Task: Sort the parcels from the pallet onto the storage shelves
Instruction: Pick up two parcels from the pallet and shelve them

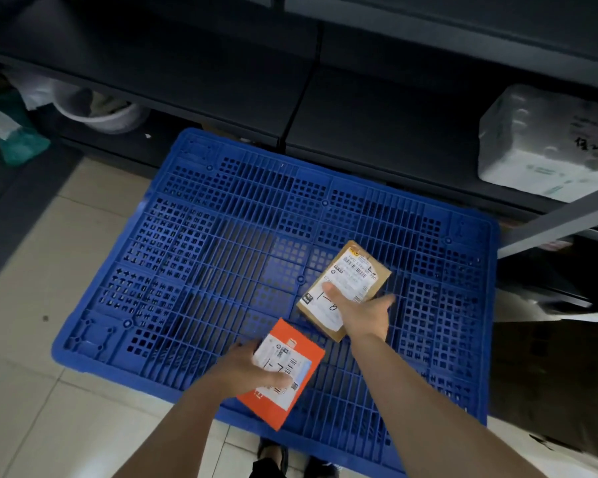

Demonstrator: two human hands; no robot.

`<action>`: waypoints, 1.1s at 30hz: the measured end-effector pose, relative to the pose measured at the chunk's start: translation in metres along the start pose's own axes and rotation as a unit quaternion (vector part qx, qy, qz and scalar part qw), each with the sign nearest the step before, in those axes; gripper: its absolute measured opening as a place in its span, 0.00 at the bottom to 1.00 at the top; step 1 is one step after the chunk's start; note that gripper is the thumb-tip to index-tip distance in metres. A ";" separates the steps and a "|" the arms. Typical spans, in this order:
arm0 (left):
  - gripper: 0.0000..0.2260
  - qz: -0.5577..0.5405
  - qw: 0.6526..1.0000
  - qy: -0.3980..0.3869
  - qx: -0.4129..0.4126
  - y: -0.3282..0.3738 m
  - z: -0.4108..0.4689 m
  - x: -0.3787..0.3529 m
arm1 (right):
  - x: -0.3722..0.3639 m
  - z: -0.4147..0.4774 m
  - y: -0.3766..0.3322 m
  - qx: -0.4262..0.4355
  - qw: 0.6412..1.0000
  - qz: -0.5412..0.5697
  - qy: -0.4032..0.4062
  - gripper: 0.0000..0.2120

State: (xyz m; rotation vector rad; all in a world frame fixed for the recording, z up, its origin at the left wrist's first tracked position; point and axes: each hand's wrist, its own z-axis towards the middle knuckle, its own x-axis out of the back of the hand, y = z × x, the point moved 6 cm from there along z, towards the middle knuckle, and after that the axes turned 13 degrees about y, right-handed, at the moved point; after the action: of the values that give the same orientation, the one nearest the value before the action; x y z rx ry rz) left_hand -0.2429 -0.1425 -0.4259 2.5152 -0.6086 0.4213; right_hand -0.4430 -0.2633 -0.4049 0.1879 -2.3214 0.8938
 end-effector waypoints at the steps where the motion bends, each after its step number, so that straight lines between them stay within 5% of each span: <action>1: 0.27 -0.027 1.000 0.013 0.004 -0.001 -0.002 0.003 | -0.006 0.001 0.001 0.001 1.000 0.011 -0.023 0.56; 10: 0.24 -0.248 0.961 0.084 0.088 -0.026 -0.010 0.013 | -0.021 -0.004 -0.022 0.113 0.981 0.048 -0.151 0.35; 17: 0.33 -0.396 0.905 0.135 0.078 -0.033 -0.009 0.031 | -0.031 -0.015 -0.031 0.128 0.973 0.009 -0.190 0.44; 21: 0.25 -0.441 0.882 0.166 0.032 -0.017 -0.003 0.050 | -0.055 -0.003 -0.022 0.170 0.968 -0.053 -0.176 0.52; 25: 0.29 -0.430 0.893 0.128 0.025 -0.015 -0.001 0.048 | -0.053 -0.030 -0.040 0.126 0.963 -0.033 -0.238 0.39; 33: 0.24 -0.513 0.844 0.148 0.047 -0.050 -0.024 0.055 | -0.071 -0.070 -0.057 0.125 0.929 -0.018 -0.348 0.36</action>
State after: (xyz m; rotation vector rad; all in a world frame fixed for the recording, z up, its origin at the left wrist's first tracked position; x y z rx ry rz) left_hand -0.1760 -0.1094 -0.4041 2.3700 0.8872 0.3919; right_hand -0.3316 -0.2680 -0.3771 0.7601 -2.8116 1.2529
